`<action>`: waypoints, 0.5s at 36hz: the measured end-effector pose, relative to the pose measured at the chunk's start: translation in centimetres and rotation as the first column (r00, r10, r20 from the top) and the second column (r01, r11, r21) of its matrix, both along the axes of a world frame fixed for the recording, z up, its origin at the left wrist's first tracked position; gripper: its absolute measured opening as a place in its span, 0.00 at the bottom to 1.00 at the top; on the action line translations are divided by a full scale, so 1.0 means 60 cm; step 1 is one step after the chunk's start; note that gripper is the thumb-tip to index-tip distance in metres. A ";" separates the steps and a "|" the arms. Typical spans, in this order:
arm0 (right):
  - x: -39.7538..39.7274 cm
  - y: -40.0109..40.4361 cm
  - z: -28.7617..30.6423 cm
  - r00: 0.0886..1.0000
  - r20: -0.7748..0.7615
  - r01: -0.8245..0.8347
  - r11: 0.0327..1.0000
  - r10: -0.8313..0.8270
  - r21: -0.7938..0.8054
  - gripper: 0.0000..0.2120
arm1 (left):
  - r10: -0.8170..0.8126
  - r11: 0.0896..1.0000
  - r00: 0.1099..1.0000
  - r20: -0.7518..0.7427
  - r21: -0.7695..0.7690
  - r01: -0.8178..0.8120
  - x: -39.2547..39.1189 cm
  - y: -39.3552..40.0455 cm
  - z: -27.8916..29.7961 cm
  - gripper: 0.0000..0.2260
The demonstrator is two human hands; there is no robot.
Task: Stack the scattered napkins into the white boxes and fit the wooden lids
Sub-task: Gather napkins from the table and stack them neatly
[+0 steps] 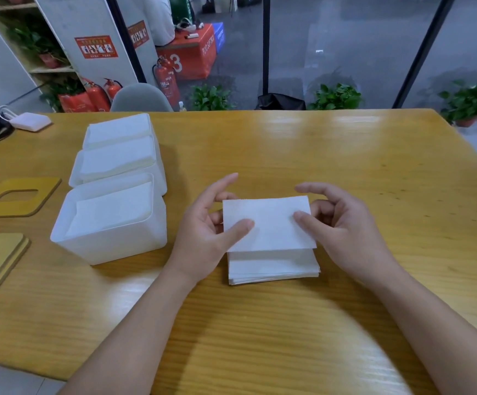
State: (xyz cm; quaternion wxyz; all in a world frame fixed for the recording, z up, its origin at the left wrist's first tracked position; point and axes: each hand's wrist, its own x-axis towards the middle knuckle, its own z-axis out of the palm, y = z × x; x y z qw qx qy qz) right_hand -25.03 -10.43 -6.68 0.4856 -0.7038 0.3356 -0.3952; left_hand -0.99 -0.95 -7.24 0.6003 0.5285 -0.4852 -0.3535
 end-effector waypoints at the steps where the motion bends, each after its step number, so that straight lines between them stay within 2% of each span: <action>1: -0.001 0.000 -0.001 1.000 -0.029 -0.011 1.000 0.011 0.000 0.18 | 0.000 1.000 1.000 0.017 0.003 0.000 0.001 0.000 0.000 0.35; 7: -0.005 -0.001 -0.005 0.976 -0.210 -0.054 0.998 0.048 -0.022 0.20 | -0.046 0.996 0.979 0.200 0.081 0.030 0.007 0.004 -0.002 0.38; 13: -0.013 -0.003 -0.013 0.874 -0.483 -0.113 0.989 0.054 -0.093 0.20 | -0.063 0.993 0.894 0.444 0.121 0.010 0.014 0.007 -0.004 0.39; 15: -0.015 -0.006 -0.010 0.857 -0.515 -0.073 0.981 -0.030 -0.178 0.20 | -0.025 0.990 0.846 0.533 0.131 -0.054 0.019 0.005 -0.006 0.36; 18: -0.019 -0.012 -0.001 0.866 -0.487 -0.019 0.967 -0.111 -0.255 0.18 | 0.003 0.987 0.802 0.598 0.127 -0.099 0.030 0.004 -0.010 0.25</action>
